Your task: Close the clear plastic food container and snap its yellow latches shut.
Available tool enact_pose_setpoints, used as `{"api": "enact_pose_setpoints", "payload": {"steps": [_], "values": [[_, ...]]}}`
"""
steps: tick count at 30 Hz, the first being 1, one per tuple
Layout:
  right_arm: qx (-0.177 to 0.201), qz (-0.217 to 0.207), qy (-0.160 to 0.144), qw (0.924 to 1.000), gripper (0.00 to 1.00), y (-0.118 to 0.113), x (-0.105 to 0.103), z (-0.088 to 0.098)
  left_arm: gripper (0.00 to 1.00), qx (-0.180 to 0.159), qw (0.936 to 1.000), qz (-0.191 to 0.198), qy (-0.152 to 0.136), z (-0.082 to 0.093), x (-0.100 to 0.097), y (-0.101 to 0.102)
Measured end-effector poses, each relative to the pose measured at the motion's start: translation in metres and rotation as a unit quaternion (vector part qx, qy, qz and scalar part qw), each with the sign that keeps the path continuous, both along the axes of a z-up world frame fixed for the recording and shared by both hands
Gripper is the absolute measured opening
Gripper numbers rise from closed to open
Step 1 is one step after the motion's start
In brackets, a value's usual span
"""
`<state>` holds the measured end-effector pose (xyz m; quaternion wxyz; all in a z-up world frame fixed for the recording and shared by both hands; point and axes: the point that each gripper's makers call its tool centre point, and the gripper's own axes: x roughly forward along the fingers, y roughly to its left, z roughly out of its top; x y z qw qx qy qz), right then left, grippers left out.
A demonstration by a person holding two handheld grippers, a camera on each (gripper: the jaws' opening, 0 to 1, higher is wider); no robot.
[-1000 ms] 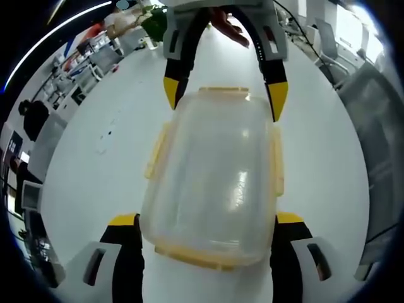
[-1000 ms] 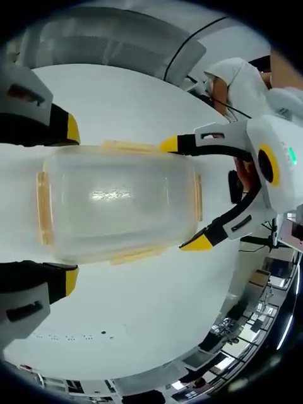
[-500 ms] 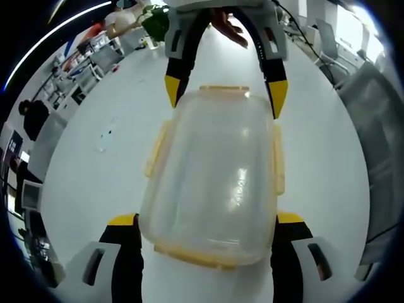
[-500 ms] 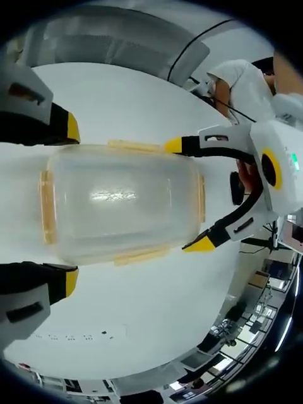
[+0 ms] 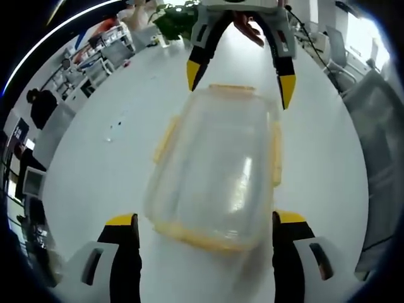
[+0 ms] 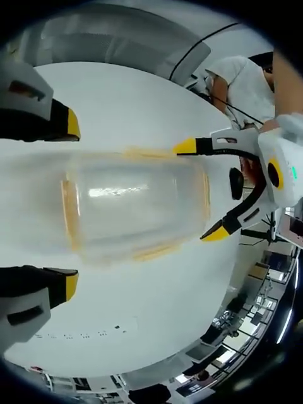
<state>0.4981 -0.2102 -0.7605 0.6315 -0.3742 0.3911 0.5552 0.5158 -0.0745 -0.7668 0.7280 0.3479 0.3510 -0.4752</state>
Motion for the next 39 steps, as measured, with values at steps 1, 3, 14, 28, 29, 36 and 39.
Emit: {"api": "enact_pose_setpoints", "payload": {"steps": [1,3,14,28,29,36,39], "values": [[0.0,-0.004,0.001,1.0,0.8,-0.001,-0.002,0.0,0.85,-0.003,1.0,0.004,0.001,0.0,-0.001,0.0],[0.005,-0.011,-0.004,0.9999,0.79,-0.002,-0.002,0.0,0.85,-0.007,0.9999,0.01,-0.003,0.0,-0.002,0.001],[0.02,-0.047,-0.004,0.9987,0.79,0.0,-0.017,-0.002,0.86,-0.034,0.9983,0.045,-0.016,0.009,-0.005,0.001],[0.047,-0.082,-0.019,0.9953,0.78,-0.002,-0.03,0.009,0.85,-0.063,0.9949,0.077,-0.019,0.015,-0.023,0.004],[0.053,-0.089,-0.022,0.9944,0.78,-0.001,-0.031,0.011,0.85,-0.066,0.9944,0.081,-0.02,0.016,-0.025,0.005],[0.071,-0.121,-0.036,0.9895,0.78,-0.005,-0.04,0.014,0.86,-0.101,0.9864,0.127,-0.026,0.026,-0.029,0.01],[0.087,-0.136,-0.043,0.986,0.79,-0.005,-0.043,0.018,0.86,-0.106,0.9843,0.137,-0.034,0.029,-0.031,0.013]]}}
